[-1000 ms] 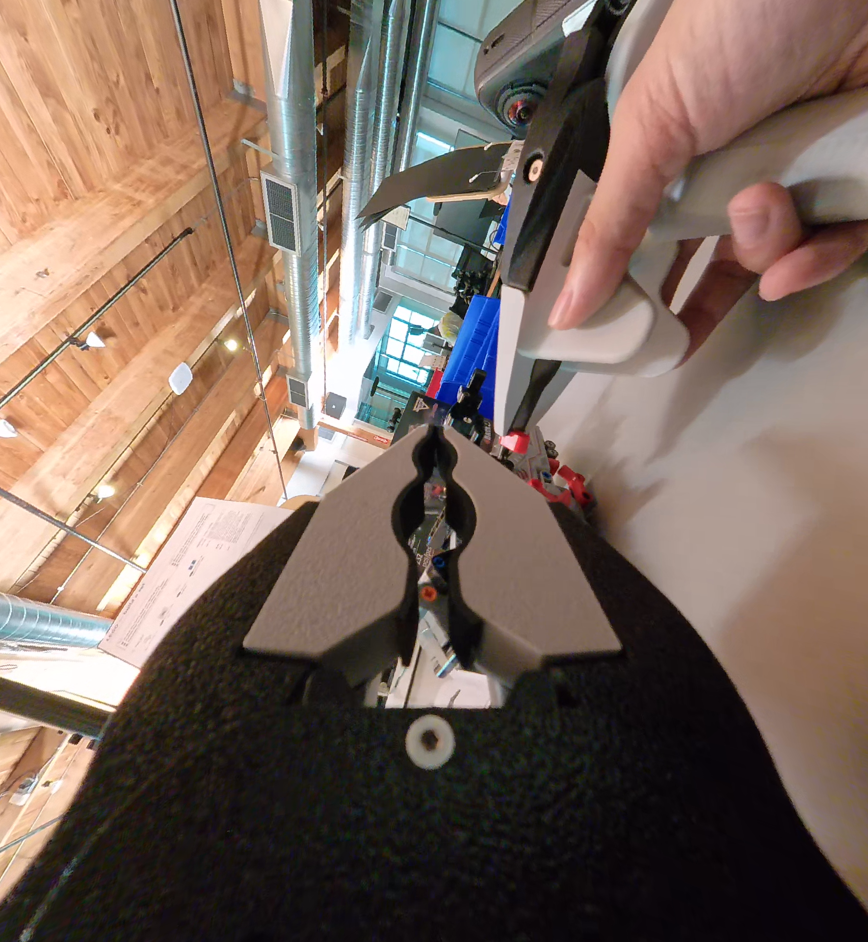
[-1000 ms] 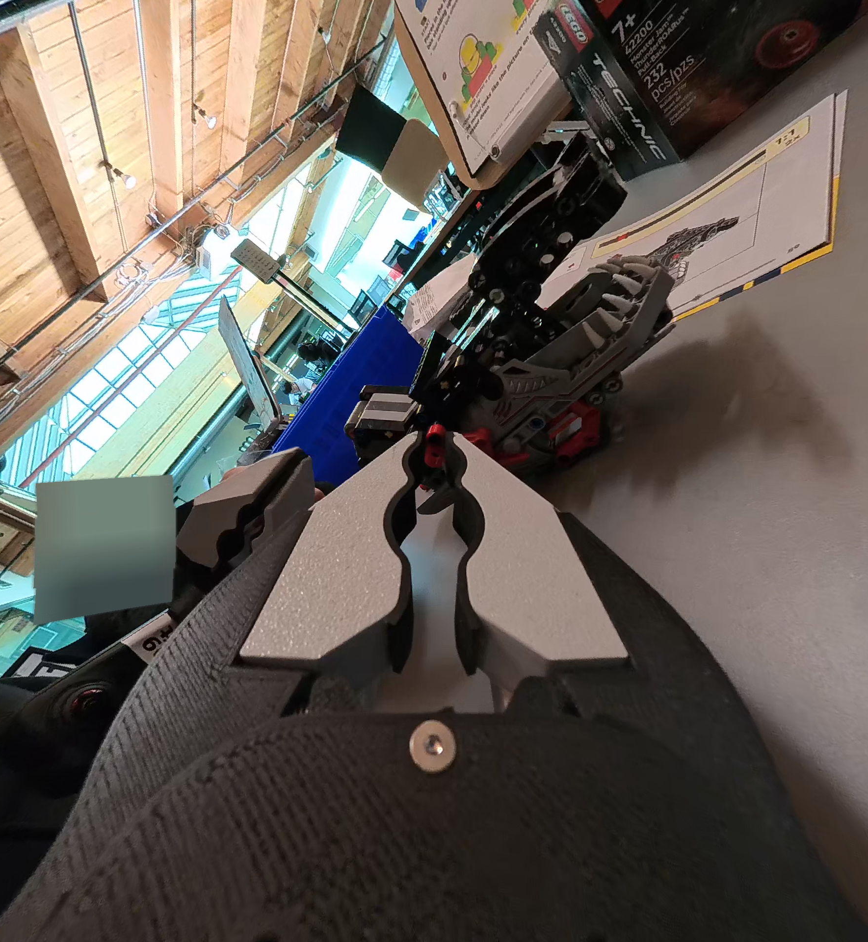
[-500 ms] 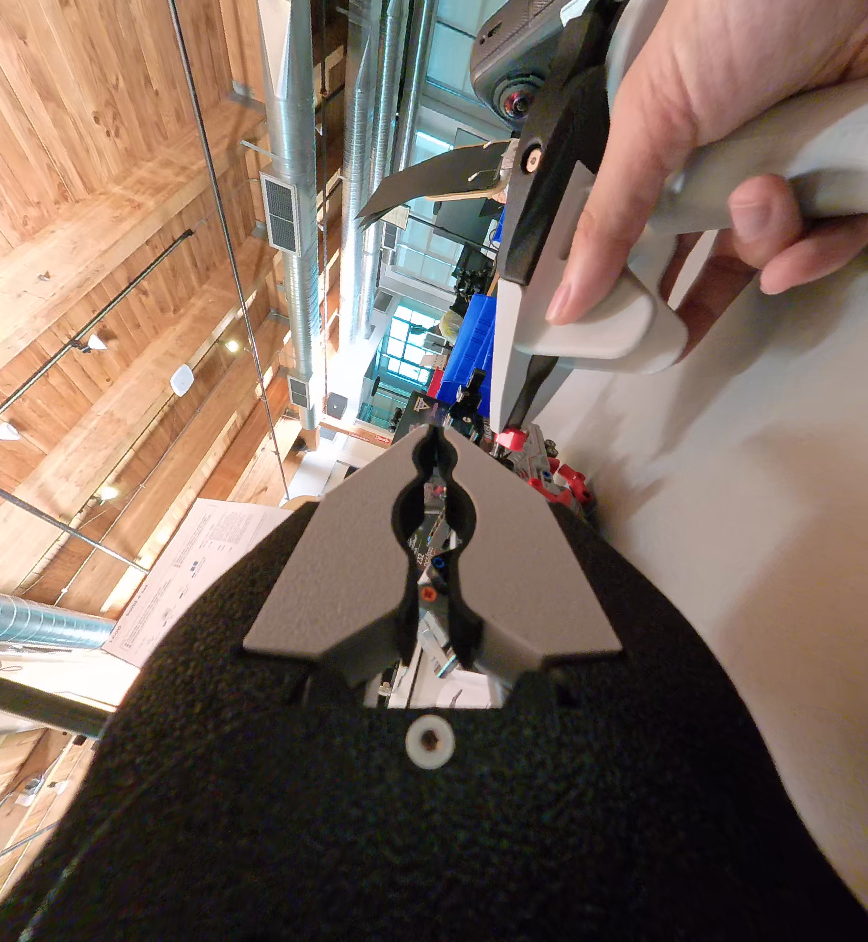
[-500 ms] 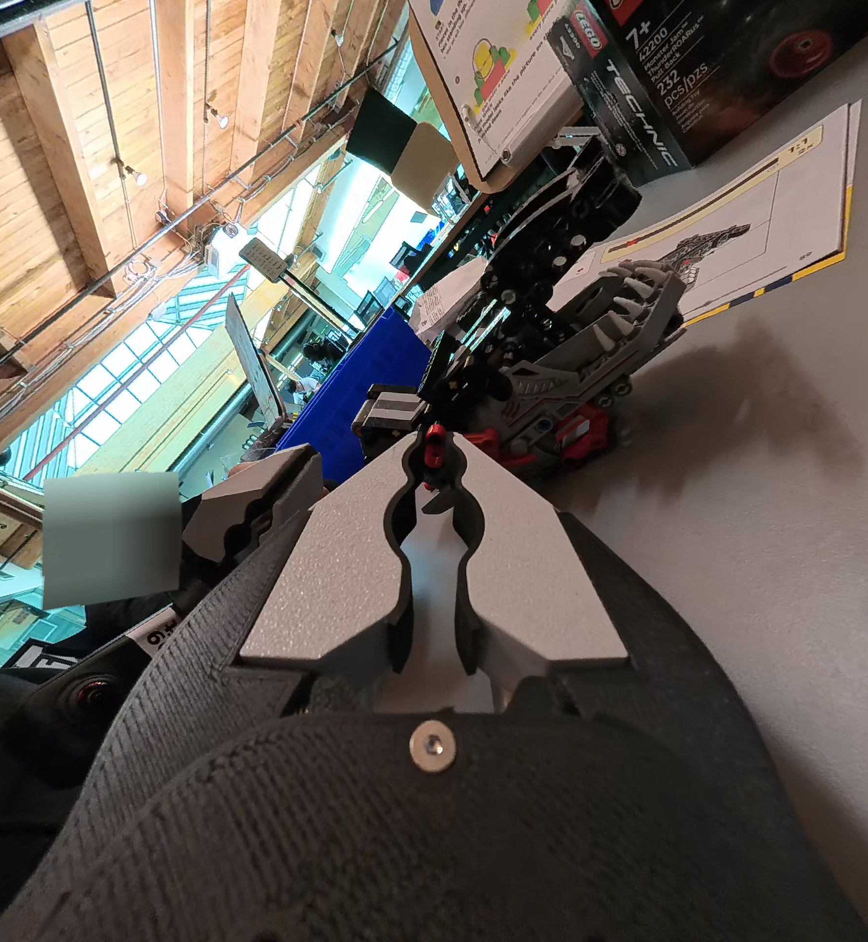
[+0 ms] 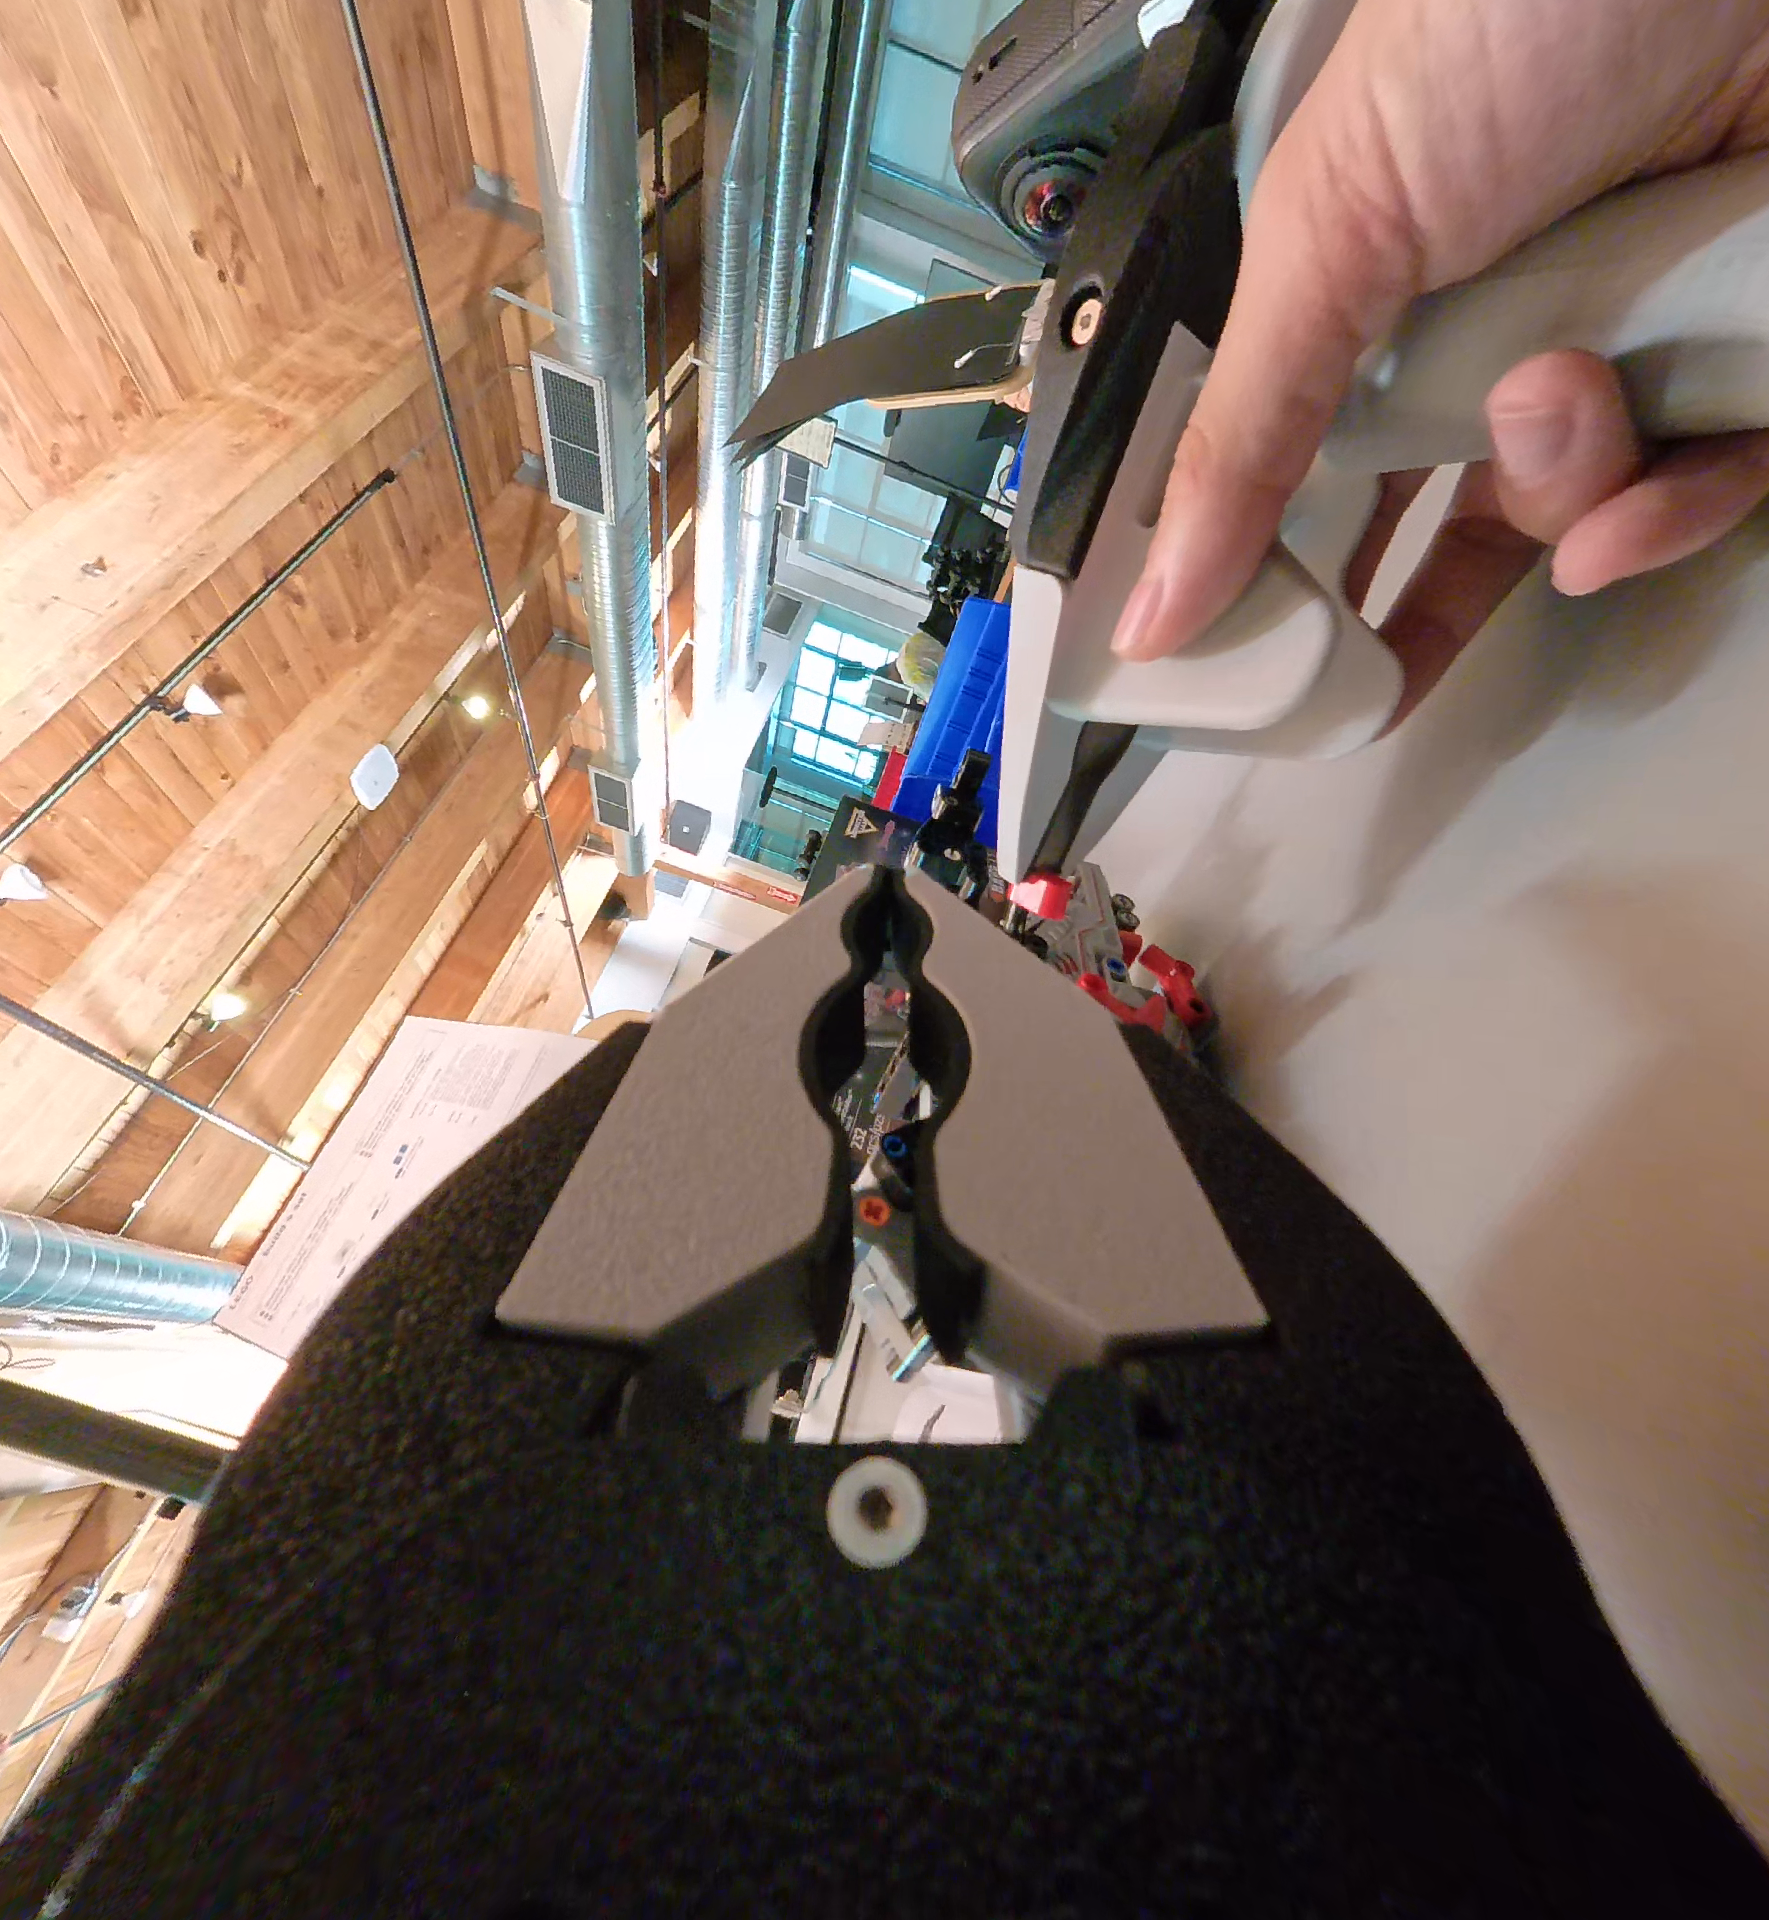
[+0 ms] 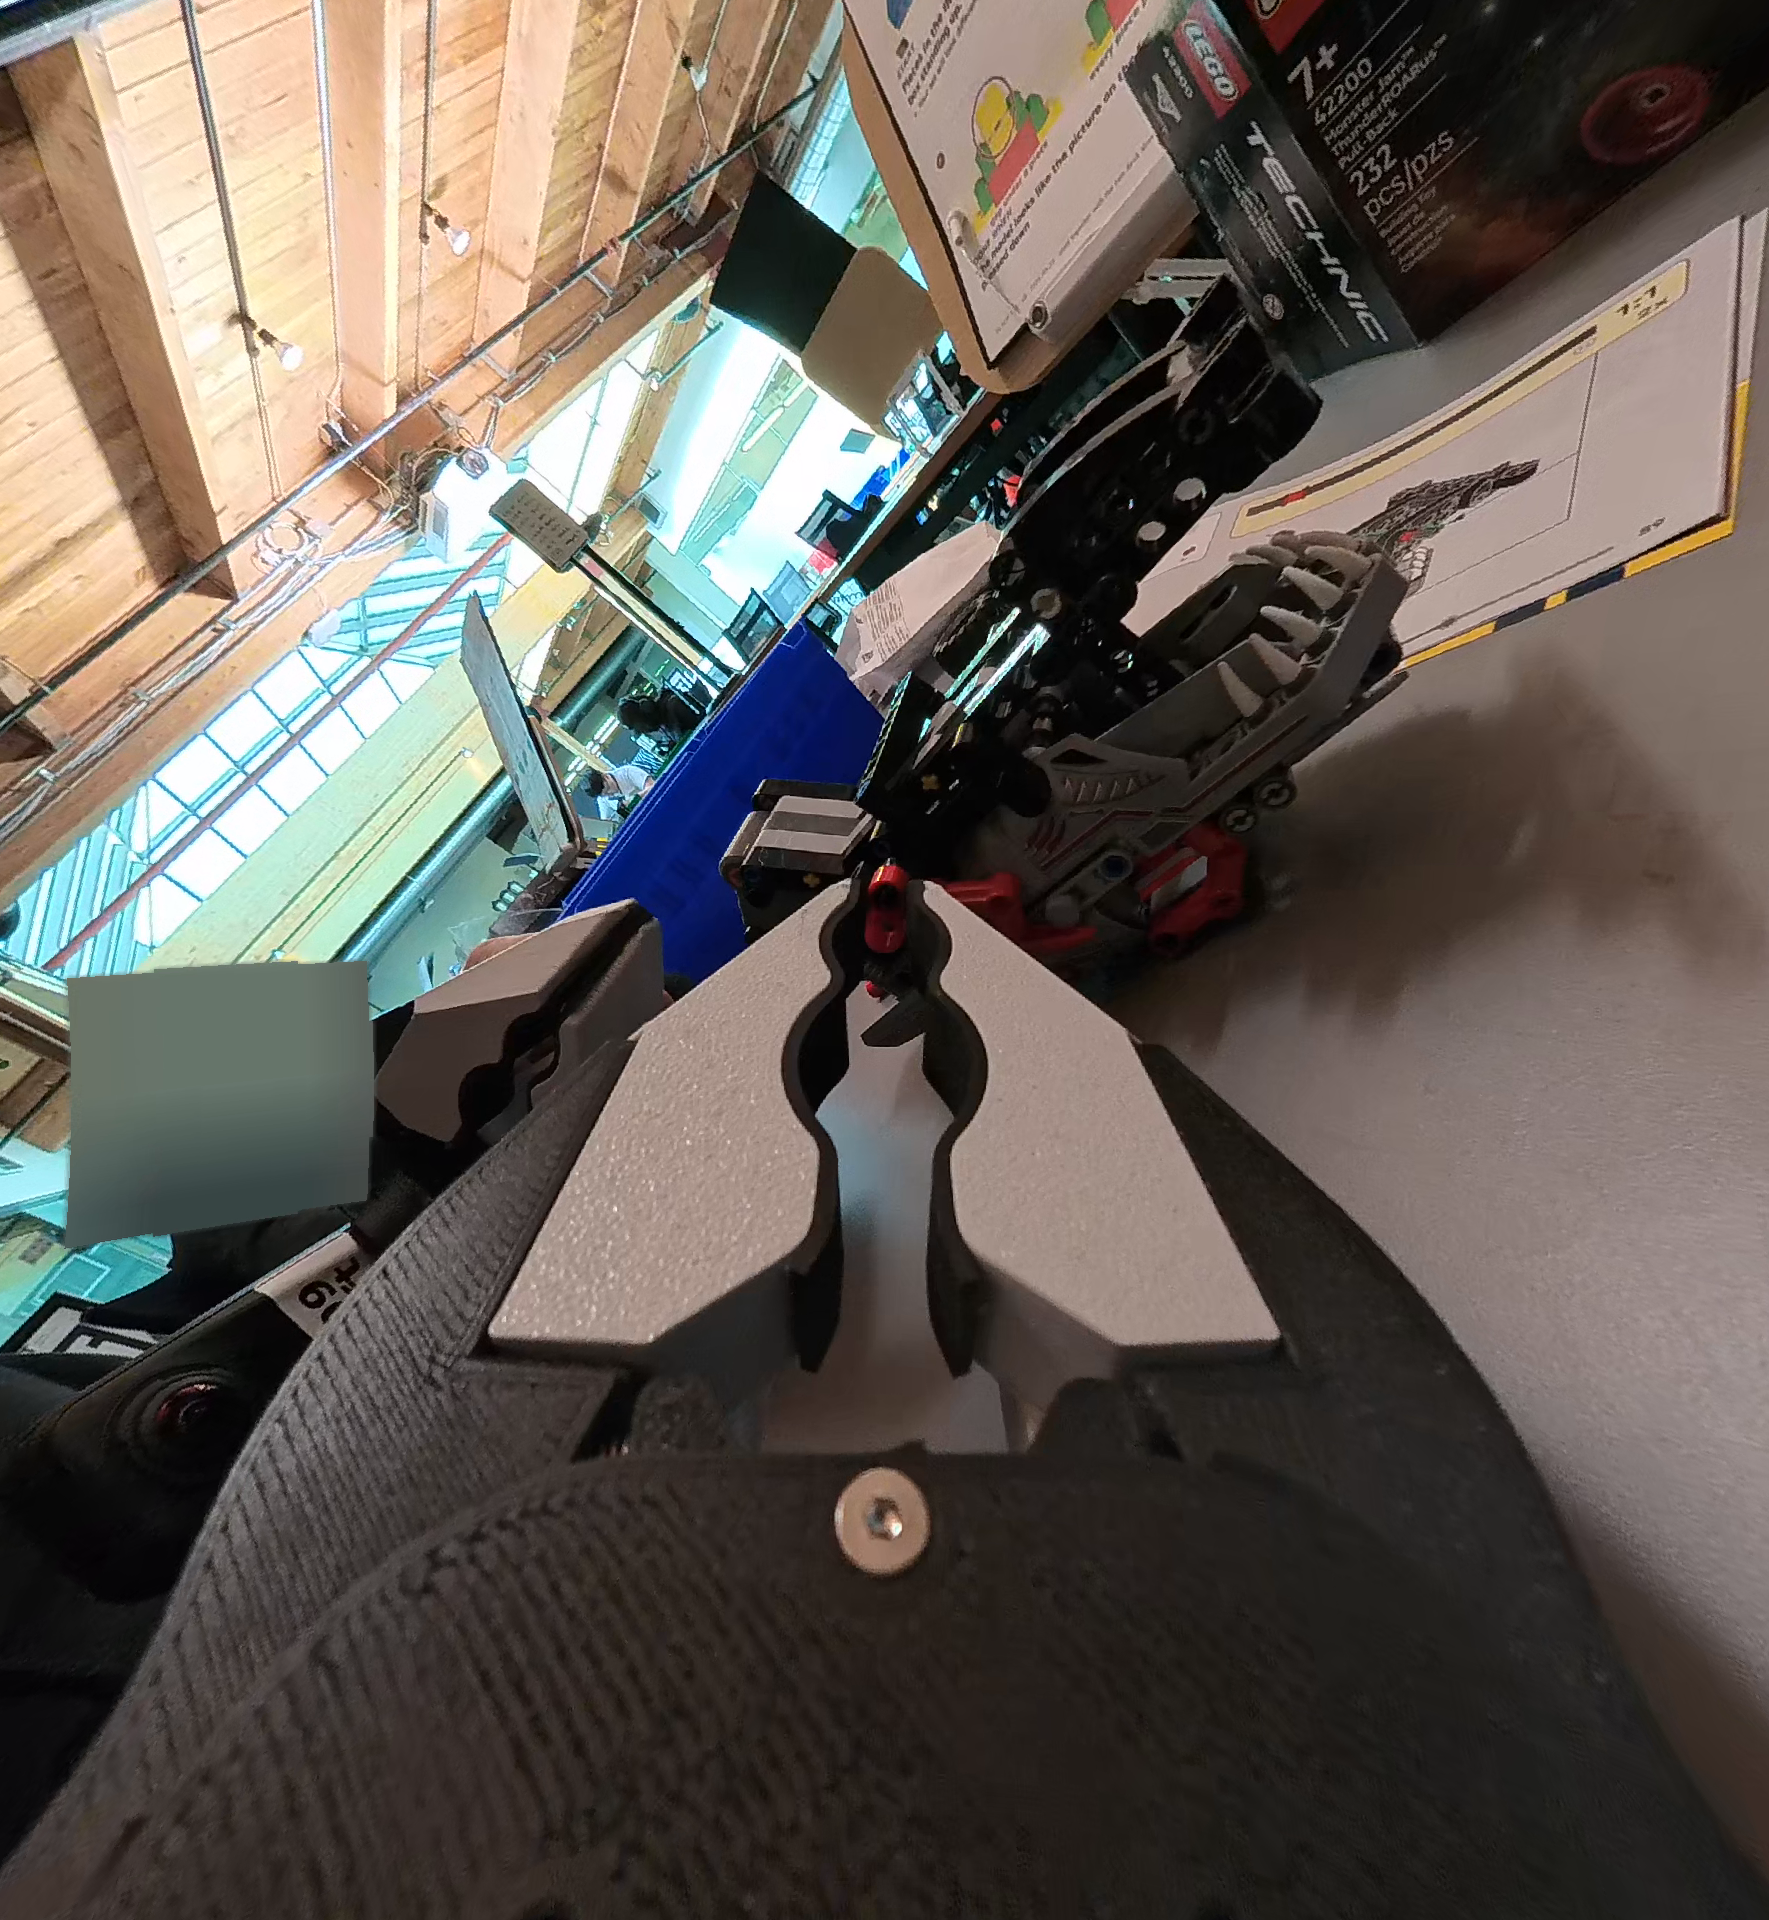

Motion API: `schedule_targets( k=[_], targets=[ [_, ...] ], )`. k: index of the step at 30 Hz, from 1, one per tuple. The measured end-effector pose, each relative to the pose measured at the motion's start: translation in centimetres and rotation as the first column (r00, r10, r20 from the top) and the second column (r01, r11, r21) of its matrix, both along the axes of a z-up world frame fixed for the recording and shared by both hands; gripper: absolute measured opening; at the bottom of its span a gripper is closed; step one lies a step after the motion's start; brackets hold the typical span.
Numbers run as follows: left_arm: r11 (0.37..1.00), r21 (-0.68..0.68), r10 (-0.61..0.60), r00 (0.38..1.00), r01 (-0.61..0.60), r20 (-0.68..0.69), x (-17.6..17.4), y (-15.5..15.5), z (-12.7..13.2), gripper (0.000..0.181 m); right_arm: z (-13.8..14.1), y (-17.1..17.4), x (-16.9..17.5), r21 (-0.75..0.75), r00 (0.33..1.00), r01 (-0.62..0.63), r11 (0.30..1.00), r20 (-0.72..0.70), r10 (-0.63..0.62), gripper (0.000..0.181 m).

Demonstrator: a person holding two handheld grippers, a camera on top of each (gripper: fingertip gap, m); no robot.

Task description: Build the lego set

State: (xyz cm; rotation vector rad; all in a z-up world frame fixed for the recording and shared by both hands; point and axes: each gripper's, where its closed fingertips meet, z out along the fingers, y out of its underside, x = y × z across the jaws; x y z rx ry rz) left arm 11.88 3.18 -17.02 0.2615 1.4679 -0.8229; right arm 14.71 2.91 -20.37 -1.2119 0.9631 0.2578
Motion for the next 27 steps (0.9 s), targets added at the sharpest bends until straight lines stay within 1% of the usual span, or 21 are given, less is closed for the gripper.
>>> schedule_targets(
  k=[18,22,27],
  targets=[
    [1.0,0.003,0.0,0.999,0.0,0.033,-0.5,-0.1,0.3,0.0,0.8,0.0,-0.6,0.024,0.998,-0.017,1.0,0.059,0.016,0.006],
    [1.0,0.004,0.004,0.999,-0.004,0.032,-0.4,-0.1,0.2,0.0,1.2,0.0,-1.0,0.031,0.995,-0.03,0.999,0.097,0.027,0.006],
    [0.999,-0.029,0.021,1.0,-0.021,0.019,-0.2,0.4,0.4,0.0,2.0,0.1,-2.0,0.051,0.983,-0.064,0.997,0.176,0.054,0.006]
  ],
)
